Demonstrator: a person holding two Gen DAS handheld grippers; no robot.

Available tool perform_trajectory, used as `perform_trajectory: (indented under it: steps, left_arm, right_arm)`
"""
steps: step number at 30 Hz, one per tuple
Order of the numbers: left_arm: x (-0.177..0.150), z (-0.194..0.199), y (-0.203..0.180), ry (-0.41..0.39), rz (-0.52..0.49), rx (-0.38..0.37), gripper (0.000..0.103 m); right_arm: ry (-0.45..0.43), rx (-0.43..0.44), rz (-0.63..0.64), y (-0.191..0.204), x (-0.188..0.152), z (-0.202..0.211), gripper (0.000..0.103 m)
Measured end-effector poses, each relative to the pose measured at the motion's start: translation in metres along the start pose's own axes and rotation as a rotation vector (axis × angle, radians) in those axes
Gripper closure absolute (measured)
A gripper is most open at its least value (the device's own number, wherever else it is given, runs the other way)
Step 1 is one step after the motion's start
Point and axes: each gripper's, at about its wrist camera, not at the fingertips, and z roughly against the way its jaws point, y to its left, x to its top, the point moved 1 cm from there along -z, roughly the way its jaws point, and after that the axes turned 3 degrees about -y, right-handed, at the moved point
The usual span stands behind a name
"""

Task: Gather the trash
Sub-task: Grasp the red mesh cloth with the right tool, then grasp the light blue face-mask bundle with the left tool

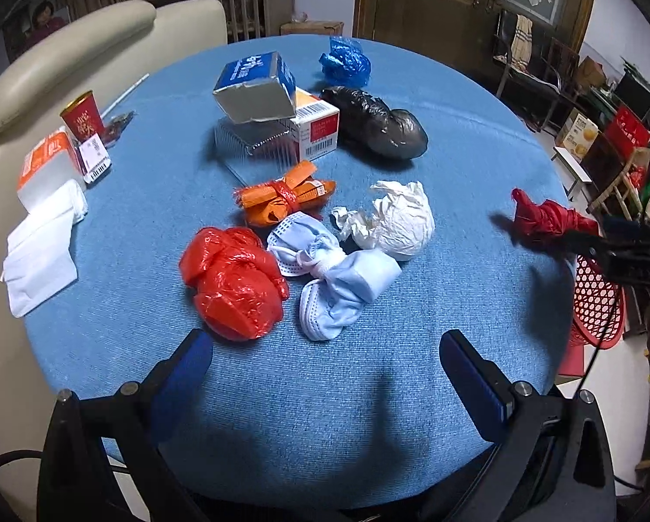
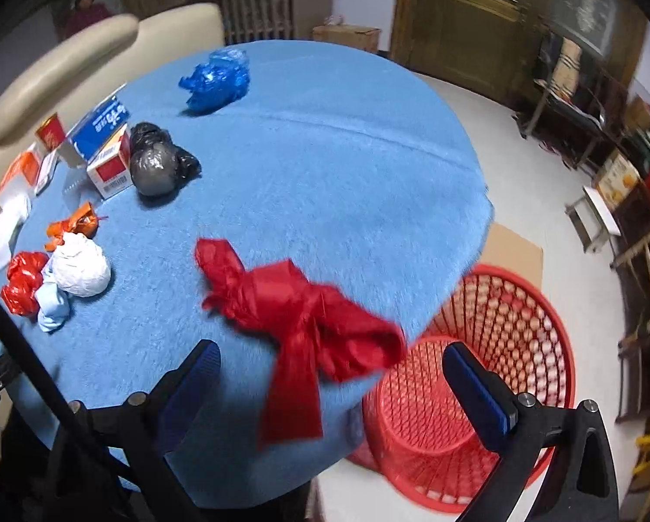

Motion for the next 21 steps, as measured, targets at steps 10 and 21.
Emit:
perform_trajectory:
  steps: [10, 21]
  left_arm:
    - [0.014, -0.023, -0.001, 0.056, 0.009, -0.02, 0.0]
    - [0.035, -0.053, 0.02, 0.09, 0.126, -0.003, 0.0]
  right_arm:
    - [0.046, 0.029, 0.118, 0.013, 0.022, -0.025, 0.026]
    - [0.06, 0.097, 0.071, 0.01, 0.021, -0.037, 0.062]
